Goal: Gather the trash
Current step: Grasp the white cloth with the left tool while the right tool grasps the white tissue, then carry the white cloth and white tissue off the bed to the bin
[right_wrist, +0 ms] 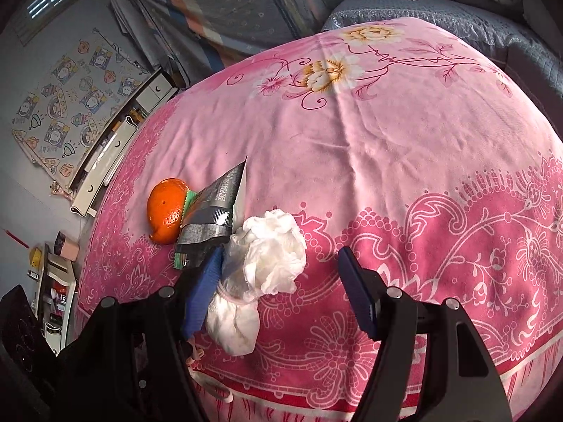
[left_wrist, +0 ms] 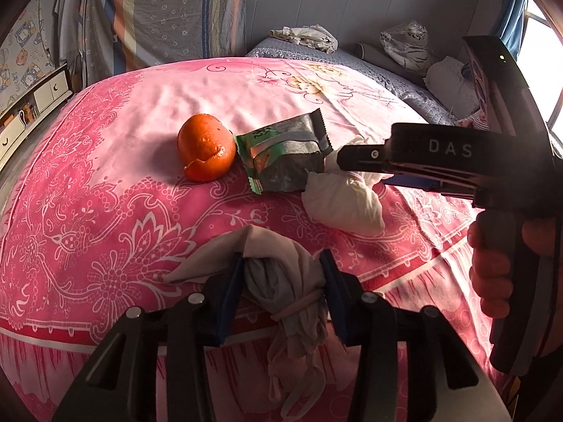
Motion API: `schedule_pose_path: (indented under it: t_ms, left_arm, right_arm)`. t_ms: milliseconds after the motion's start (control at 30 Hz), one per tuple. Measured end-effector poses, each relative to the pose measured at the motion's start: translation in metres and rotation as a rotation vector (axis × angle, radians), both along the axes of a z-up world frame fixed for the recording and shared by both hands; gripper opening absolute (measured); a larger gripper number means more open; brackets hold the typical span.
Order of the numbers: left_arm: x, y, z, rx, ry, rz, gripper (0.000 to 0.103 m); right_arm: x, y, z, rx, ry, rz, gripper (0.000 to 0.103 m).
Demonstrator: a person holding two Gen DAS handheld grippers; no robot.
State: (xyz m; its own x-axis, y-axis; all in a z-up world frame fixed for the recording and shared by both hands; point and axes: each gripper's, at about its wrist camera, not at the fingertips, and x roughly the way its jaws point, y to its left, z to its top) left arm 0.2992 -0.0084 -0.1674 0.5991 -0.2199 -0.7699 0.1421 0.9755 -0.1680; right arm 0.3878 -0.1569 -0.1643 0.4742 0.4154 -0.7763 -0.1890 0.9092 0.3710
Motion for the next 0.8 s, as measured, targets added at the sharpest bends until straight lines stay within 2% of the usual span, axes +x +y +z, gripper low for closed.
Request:
schedule_pose_path:
  t_ms: [167, 233, 300, 367, 600, 800]
  left_arm:
    - [0.002, 0.002, -0.002, -0.018, 0.003, 0.009, 0.035]
    - [0.001, 0.002, -0.001, -0.018, -0.004, 0.011, 0.032]
    - [0.000, 0.002, 0.000, -0.019, -0.010, 0.014, 0.031]
    - [0.000, 0.005, 0.002, -0.030, -0.012, 0.019, 0.029]
    - [-0.004, 0.010, 0.008, -0.044, -0.018, 0.032, 0.028]
    - [-0.013, 0.016, 0.020, -0.053, -0.045, 0.038, 0.027]
  right_arm:
    - [0.000, 0.005, -0.002, -0.008, -0.004, 0.006, 0.063]
    - [0.000, 0.009, -0.001, -0.011, -0.011, 0.025, 0.060]
    - [-0.001, 0.013, 0.001, -0.009, -0.021, 0.046, 0.044]
    - [-0.002, 0.017, 0.005, -0.016, -0.029, 0.060, 0.034]
    - [-0.004, 0.015, 0.010, -0.008, -0.030, 0.069, 0.026]
    - [-0.011, 0.010, 0.021, 0.000, -0.055, 0.066, 0.025]
